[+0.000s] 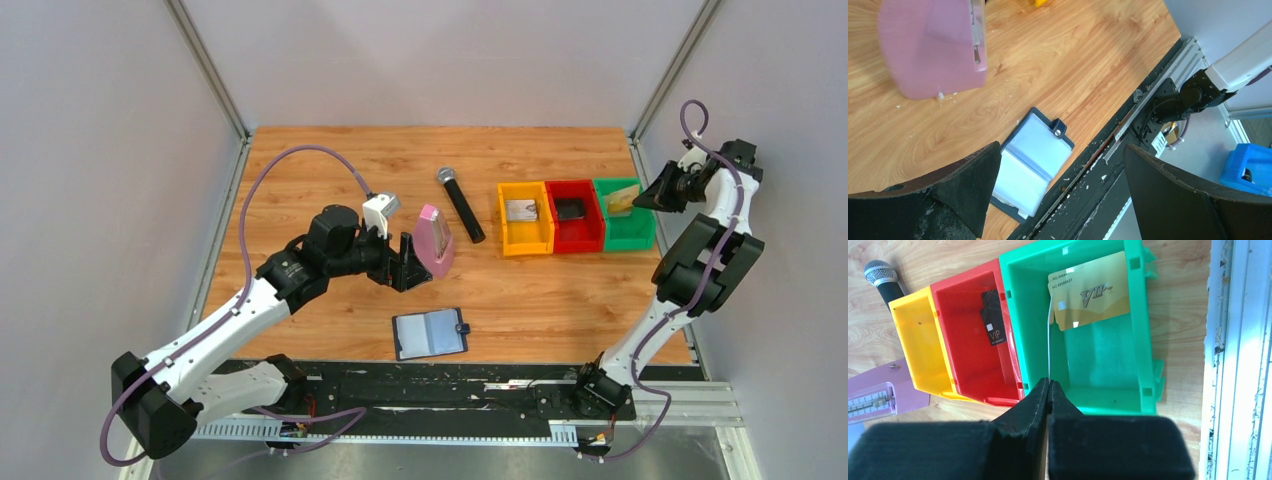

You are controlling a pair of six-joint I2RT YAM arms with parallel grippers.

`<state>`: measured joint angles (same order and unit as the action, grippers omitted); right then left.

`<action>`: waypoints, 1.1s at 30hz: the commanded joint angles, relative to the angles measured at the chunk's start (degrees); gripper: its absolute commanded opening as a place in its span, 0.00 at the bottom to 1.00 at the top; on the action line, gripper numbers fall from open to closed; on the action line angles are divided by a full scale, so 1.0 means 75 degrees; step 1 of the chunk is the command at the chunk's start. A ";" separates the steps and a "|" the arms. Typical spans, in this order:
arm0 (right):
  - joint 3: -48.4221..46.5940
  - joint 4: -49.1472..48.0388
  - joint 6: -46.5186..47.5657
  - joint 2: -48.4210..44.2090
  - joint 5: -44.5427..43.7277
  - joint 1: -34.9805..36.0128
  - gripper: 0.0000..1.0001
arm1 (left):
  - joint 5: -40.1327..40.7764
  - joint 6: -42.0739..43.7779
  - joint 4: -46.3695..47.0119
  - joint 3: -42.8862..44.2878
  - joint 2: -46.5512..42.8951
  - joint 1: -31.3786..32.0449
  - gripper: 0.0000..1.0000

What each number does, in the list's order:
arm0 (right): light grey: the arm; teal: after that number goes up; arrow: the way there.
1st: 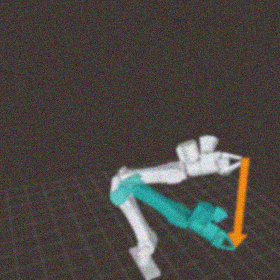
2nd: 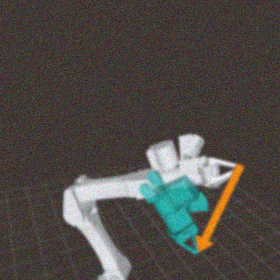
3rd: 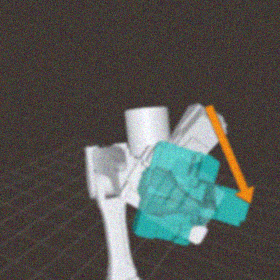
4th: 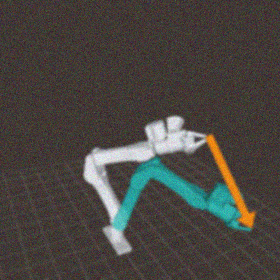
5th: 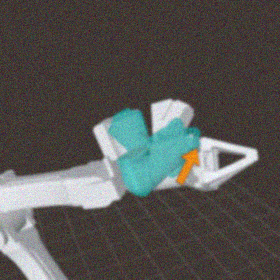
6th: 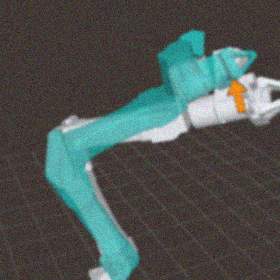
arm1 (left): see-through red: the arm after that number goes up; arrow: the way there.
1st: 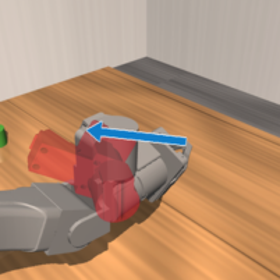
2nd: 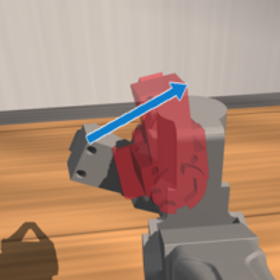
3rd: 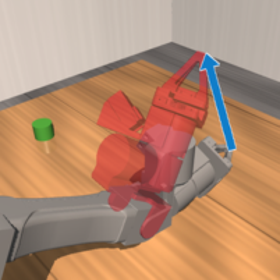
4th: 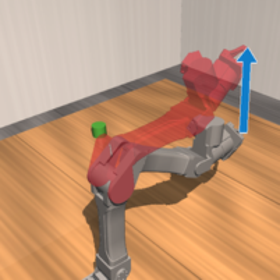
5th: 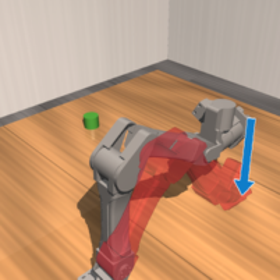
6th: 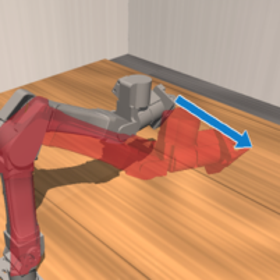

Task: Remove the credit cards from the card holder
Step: Place the credit card in the storage box.

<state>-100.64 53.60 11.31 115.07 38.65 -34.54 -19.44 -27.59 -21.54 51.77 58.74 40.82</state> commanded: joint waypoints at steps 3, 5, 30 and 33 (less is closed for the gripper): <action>-0.1066 0.0346 0.0388 0.0454 0.0323 -0.0035 0.00 | 0.0194 0.0201 0.0218 0.0160 0.0078 0.0017 1.00; -0.1263 0.0561 0.0462 0.0619 0.0383 -0.0024 0.00 | 0.0201 0.0174 0.0238 0.0128 0.0123 0.0008 1.00; -0.2474 0.1030 0.0317 0.1933 0.0340 0.0235 0.09 | 0.0366 0.0195 0.0319 0.0095 0.0428 0.0007 1.00; -0.2574 0.1044 0.0235 0.1993 0.0235 0.0232 0.11 | 0.0402 0.0199 0.0313 0.0125 0.0438 0.0007 1.00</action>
<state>-116.79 61.28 13.52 129.16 40.82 -32.69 -17.37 -27.03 -20.75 51.77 62.04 40.80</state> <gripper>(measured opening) 0.100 1.000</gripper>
